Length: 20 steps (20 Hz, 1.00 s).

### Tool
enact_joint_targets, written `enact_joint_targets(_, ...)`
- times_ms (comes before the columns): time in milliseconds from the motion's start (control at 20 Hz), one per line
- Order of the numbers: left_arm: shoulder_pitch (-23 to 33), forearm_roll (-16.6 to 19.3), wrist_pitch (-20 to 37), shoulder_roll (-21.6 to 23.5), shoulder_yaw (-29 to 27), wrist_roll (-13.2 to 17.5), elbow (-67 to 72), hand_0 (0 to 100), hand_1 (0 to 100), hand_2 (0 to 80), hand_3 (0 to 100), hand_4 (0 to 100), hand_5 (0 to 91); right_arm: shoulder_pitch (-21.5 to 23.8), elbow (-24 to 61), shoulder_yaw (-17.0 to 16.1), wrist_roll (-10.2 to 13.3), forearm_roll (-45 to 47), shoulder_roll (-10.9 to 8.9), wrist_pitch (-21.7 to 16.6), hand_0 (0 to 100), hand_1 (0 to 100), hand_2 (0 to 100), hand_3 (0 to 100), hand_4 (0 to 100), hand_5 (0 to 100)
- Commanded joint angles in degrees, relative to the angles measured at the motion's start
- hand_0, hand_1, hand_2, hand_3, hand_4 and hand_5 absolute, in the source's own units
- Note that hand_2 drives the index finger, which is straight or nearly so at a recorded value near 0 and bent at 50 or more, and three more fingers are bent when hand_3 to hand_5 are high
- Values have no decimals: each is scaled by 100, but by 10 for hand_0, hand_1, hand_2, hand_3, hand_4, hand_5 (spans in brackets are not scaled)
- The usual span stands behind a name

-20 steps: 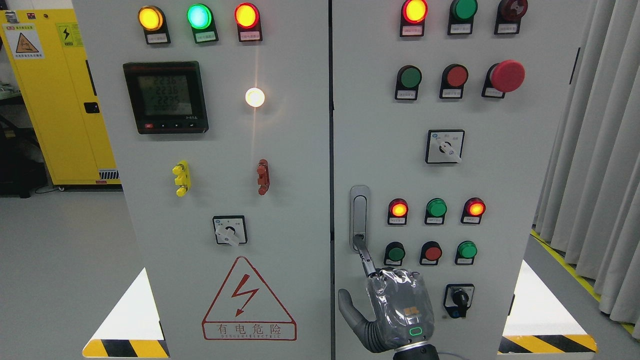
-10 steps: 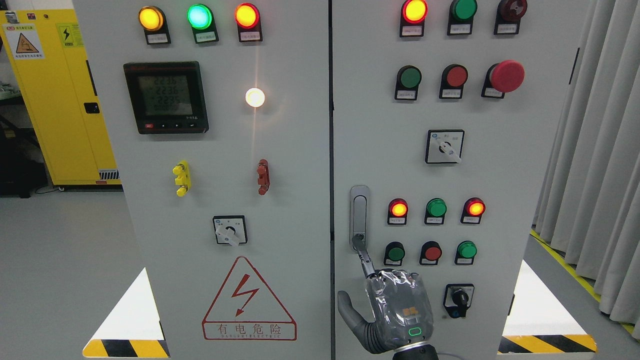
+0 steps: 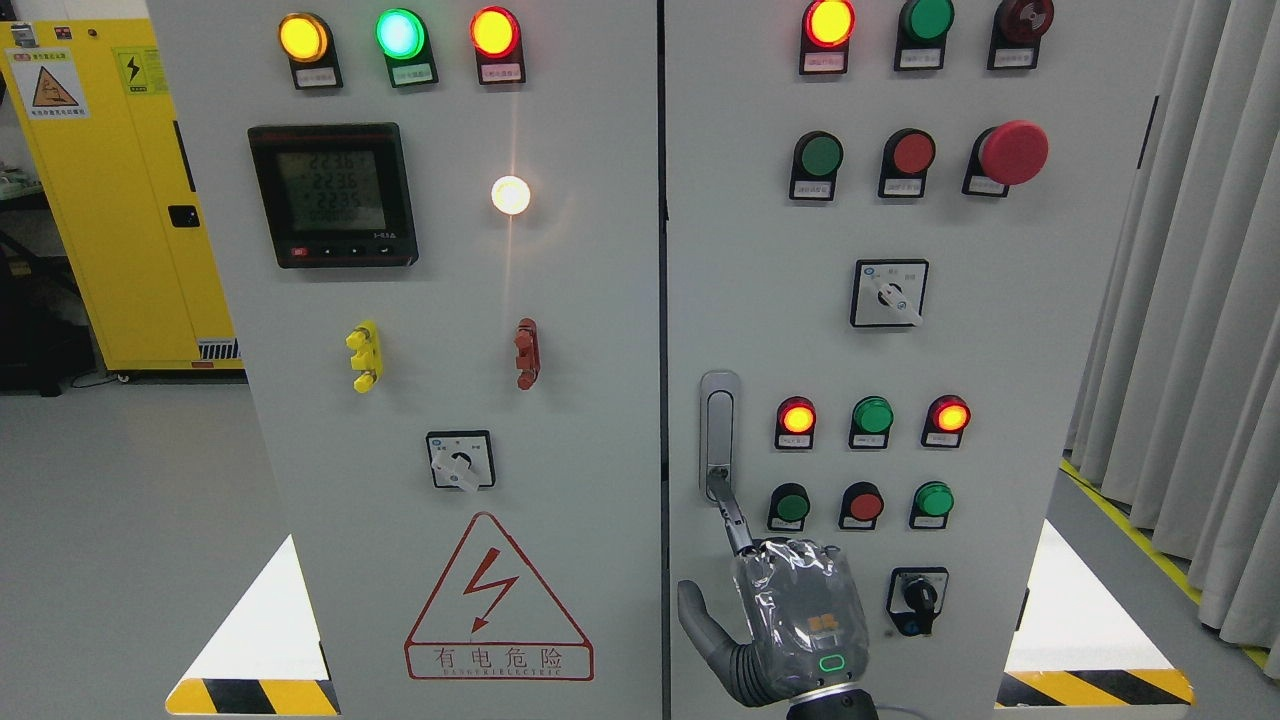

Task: Release door handle

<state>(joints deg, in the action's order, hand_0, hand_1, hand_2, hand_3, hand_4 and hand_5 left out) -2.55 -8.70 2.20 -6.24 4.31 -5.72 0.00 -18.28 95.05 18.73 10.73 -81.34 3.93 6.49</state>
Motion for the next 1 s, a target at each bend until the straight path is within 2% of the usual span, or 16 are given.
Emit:
enact_joint_targets(0,0,0,0,0,0,1,-71,120,556,0,0,0,0,8,-4,-1,-9,5,-6,10,511,364,38,1000,1000,1000)
enact_joint_targets(351,0,0,0,0,0,1,-71,120,556,0,0,0,0,35,-13,-1,-18,13,-6,10,509,365,50,1000,1000,1000)
enact_joint_targets(501,0,0,0,0,0,1,-71,120,556,0,0,0,0,61,-13,-1,-150,13,-6,10,510,366,54,1000,1000,1000)
enact_joint_targets(952,0,0,0,0,0,1,-71,120,556,0,0,0,0,61,-13,-1,-167,13,-6,10,509,369,58,1000,1000,1000)
